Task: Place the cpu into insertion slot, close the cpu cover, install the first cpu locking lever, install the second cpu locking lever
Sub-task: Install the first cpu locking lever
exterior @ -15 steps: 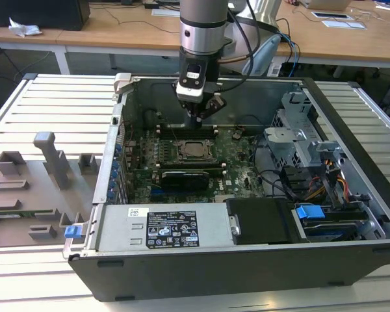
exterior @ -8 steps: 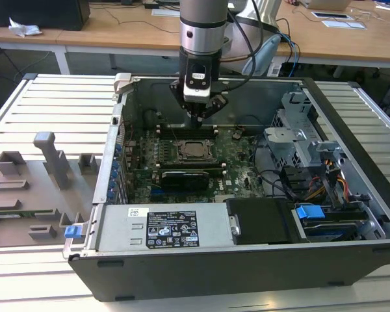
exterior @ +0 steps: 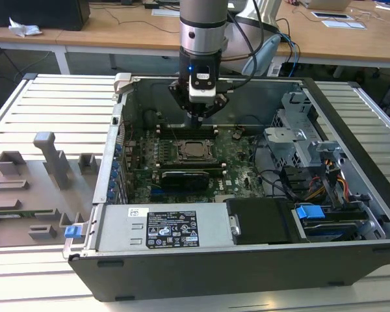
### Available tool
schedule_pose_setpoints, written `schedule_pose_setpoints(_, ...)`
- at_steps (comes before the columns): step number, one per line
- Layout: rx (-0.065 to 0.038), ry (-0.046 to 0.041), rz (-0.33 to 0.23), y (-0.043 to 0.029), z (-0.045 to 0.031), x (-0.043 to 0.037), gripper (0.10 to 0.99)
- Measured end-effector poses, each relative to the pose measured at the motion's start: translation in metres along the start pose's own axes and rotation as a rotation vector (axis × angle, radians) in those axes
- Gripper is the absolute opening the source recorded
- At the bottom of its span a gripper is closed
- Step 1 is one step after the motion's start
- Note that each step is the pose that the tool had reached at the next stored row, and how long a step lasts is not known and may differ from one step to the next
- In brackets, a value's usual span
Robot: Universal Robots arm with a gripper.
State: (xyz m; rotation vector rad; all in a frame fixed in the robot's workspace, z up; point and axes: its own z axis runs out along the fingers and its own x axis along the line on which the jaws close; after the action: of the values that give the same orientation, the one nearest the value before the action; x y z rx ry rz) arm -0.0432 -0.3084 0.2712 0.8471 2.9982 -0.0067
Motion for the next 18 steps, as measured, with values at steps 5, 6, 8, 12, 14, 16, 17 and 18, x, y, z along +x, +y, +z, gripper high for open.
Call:
schedule_pose_setpoints(5,-0.002,0.0002,-0.056,0.0000,0.0000,0.0000,0.106)
schedule_pose_setpoints(6,-0.002,0.0002,-0.082,0.0000,0.0000,0.0000,0.106)
schedule_pose_setpoints(8,-0.003,0.0003,-0.123,0.0000,0.0000,0.0000,0.106)
schedule_pose_setpoints(12,-0.005,0.0005,-0.195,0.0000,0.0000,0.0000,0.106)
schedule_pose_setpoints(14,-0.006,0.0007,-0.235,0.0000,0.0000,0.0000,0.106)
schedule_pose_setpoints(16,-0.007,0.0007,-0.253,0.0000,0.0000,0.0000,0.106)
schedule_pose_setpoints(17,-0.007,0.0008,-0.270,0.0000,0.0000,0.0000,0.106)
schedule_pose_setpoints(18,-0.008,0.0008,-0.286,0.0000,0.0000,0.0000,0.106)
